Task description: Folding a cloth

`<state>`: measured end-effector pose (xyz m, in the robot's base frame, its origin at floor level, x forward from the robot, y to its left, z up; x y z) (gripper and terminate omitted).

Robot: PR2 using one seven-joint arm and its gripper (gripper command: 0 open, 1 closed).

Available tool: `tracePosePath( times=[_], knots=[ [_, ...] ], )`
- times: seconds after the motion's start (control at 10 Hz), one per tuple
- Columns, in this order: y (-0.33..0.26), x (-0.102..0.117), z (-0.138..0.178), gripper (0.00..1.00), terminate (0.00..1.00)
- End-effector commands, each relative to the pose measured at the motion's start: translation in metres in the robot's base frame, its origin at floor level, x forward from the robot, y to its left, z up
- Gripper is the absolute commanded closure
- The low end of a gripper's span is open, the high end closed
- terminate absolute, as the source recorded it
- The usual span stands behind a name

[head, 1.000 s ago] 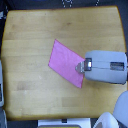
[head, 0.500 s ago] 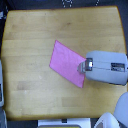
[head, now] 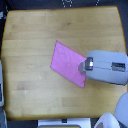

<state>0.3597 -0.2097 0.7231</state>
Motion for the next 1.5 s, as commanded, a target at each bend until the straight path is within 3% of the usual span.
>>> tracePosePath(
  times=[0.0,0.5,1.0,1.3,1.4],
  knots=[
    [-0.006,-0.006,0.006,1.0,0.0],
    [-0.003,-0.011,0.008,1.0,0.0],
    [0.001,-0.002,0.017,1.0,0.0],
    [0.014,0.015,0.027,1.0,0.0],
    [0.028,0.037,0.042,1.0,0.0]
  ],
)
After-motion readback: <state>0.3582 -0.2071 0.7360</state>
